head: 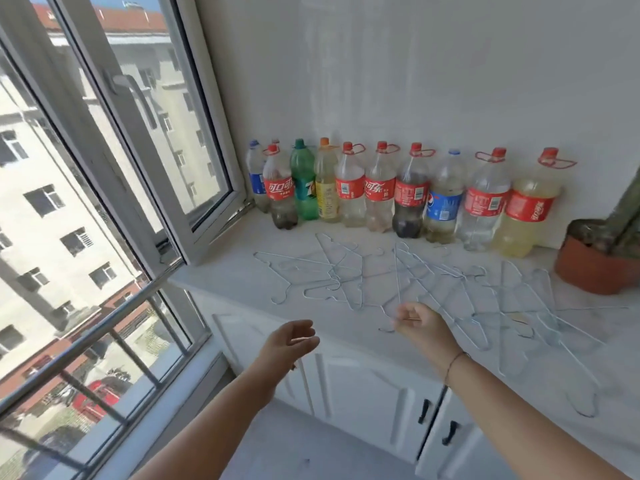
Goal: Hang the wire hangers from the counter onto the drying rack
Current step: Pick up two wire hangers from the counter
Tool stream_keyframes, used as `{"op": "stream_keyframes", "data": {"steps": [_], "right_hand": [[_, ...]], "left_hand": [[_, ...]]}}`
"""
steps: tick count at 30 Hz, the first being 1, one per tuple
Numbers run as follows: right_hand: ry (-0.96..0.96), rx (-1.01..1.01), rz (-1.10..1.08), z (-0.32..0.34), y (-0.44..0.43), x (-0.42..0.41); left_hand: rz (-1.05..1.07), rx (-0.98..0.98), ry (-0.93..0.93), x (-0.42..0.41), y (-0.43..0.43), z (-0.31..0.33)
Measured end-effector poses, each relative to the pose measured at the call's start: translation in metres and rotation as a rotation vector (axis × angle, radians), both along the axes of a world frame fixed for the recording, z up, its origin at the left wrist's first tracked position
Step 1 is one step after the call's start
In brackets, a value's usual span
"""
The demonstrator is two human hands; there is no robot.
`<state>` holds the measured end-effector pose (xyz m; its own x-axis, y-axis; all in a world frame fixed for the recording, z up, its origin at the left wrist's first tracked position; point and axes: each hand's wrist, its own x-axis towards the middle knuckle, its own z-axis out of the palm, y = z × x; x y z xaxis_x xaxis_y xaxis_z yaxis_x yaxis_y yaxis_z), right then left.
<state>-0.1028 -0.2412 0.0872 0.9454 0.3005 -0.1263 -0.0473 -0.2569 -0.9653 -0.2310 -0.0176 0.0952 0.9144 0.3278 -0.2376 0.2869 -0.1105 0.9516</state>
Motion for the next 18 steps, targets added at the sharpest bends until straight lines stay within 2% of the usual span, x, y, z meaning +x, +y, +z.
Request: {"op": "stream_keyframes", "data": {"steps": [14, 18], "right_hand": [[0.115, -0.065, -0.199, -0.040, 0.018, 0.125], [0.131, -0.073, -0.205, -0.050, 0.020, 0.165]], "left_hand": [[-0.074, 0.136, 0.127, 0.179, 0.096, -0.038], [-0.036, 0.047, 0.199, 0.225, 0.102, -0.058]]}}
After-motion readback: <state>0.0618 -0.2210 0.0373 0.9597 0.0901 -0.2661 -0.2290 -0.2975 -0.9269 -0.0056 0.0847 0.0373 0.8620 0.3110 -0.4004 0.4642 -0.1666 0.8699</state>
